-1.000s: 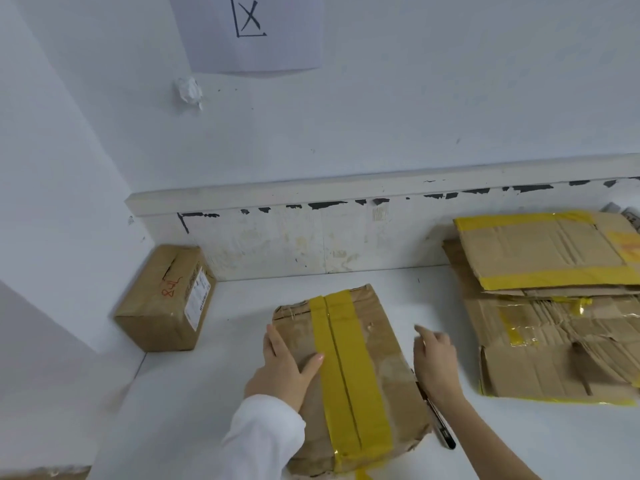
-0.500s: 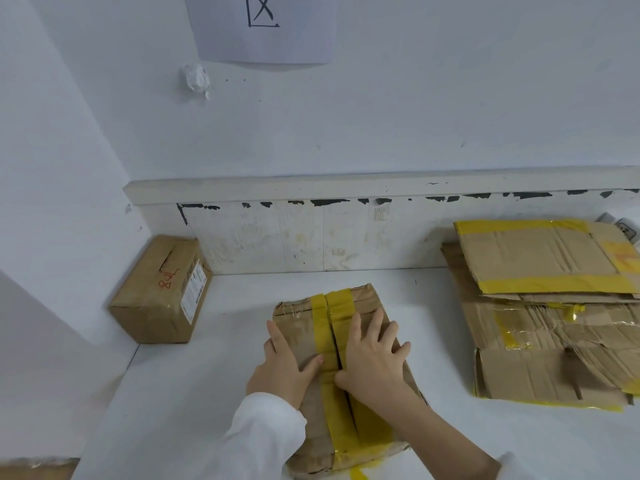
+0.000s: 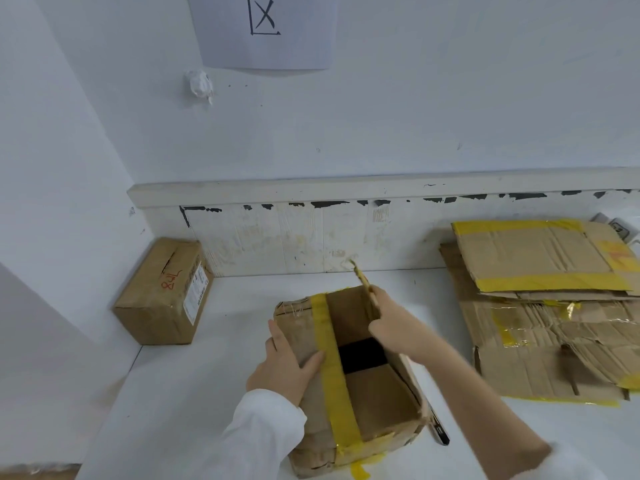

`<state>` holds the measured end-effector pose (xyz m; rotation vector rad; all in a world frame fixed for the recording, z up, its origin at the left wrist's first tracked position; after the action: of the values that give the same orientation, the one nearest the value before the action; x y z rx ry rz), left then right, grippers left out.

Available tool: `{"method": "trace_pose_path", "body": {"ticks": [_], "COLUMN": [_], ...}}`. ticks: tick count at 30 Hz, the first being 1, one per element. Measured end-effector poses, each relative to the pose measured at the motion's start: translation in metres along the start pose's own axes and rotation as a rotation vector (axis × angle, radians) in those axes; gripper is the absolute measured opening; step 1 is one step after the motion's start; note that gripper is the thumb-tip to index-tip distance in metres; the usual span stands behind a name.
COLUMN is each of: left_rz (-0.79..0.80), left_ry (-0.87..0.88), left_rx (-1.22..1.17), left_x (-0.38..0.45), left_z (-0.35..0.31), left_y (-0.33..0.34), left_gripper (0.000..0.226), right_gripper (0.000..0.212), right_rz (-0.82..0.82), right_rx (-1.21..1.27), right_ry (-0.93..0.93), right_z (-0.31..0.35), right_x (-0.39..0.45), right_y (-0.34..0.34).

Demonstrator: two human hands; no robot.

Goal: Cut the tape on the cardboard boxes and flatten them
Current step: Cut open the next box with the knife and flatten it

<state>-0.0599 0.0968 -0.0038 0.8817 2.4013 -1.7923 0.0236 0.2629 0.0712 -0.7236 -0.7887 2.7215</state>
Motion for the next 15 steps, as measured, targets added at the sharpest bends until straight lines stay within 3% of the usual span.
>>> {"method": "trace_pose_path", "body": {"ticks": [4, 6, 8, 12, 15], "left_rz": [-0.077, -0.215, -0.255, -0.013, 0.077], "left_ry": [-0.01, 0.054, 0.125, -0.011, -0.071], "left_rx": [0.113, 0.321, 0.424, 0.384, 0.455], "left_x": [-0.005, -0.012, -0.018, -0.017, -0.021], "left_z": [-0.005, -0.019, -0.037, -0.06, -0.071], "left_y": [-0.008, -0.016, -0.015, -0.005, -0.003], "left_gripper": [0.1, 0.094, 0.085, 0.108, 0.105], "right_gripper": [0.039, 0.031, 0.031, 0.033, 0.033], "right_rz": [-0.03, -0.061, -0.071, -0.112, -0.136], "right_rx": [0.215, 0.194, 0.125, 0.06, -0.011], "right_ry": [-0.013, -0.003, 0.019, 0.001, -0.005], "right_z": [-0.027, -0.04, -0.049, -0.046, -0.042], "right_x": [-0.016, -0.019, -0.02, -0.019, -0.018], "right_y": [-0.045, -0.058, -0.064, -0.06, -0.058]}}
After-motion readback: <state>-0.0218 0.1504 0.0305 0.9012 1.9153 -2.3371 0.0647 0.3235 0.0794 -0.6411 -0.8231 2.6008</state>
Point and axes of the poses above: each hand's wrist, its own x-axis towards the middle knuckle, its own y-axis out of the palm, z = x × y, the point moved 5 cm from there along x, towards the middle knuckle, and after that the axes turned 6 degrees about z, right-handed, at the moved point
